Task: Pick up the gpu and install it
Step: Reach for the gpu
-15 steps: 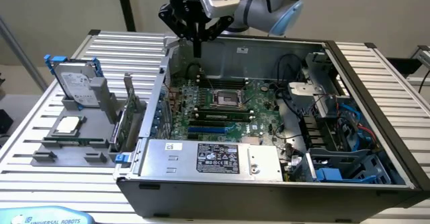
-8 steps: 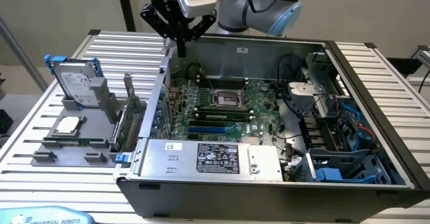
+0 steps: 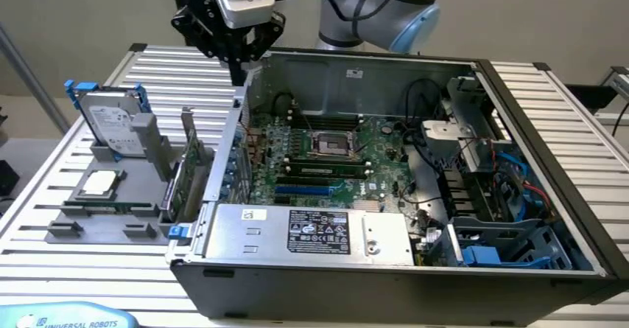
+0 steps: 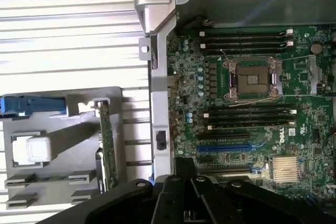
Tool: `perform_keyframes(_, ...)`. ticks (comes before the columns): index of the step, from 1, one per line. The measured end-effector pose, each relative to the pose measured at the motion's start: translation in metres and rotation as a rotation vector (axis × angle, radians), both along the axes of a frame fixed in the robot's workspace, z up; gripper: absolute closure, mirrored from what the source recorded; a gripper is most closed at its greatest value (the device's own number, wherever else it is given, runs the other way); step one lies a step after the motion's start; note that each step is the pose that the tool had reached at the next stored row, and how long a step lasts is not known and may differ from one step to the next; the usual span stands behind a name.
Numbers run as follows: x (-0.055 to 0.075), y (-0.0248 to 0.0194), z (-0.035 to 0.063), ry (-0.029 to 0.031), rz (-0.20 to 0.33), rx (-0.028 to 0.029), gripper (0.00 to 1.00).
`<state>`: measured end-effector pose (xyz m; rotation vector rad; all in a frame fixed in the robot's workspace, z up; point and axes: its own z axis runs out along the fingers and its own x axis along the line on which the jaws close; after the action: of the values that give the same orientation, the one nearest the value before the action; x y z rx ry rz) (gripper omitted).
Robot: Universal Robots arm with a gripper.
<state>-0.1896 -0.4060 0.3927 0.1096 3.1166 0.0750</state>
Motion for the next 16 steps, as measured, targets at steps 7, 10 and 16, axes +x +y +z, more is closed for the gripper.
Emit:
perform_keyframes(7,-0.03,-0.0092,-0.0025,0.0,0.0,-0.0001,0.89)
perform_keyframes(10,-0.041,-0.013,-0.0048,0.0,0.0,0.0,0.89)
perform_keyframes(16,-0.068,-0.018,-0.0111,0.0,0.0,0.0,0.89)
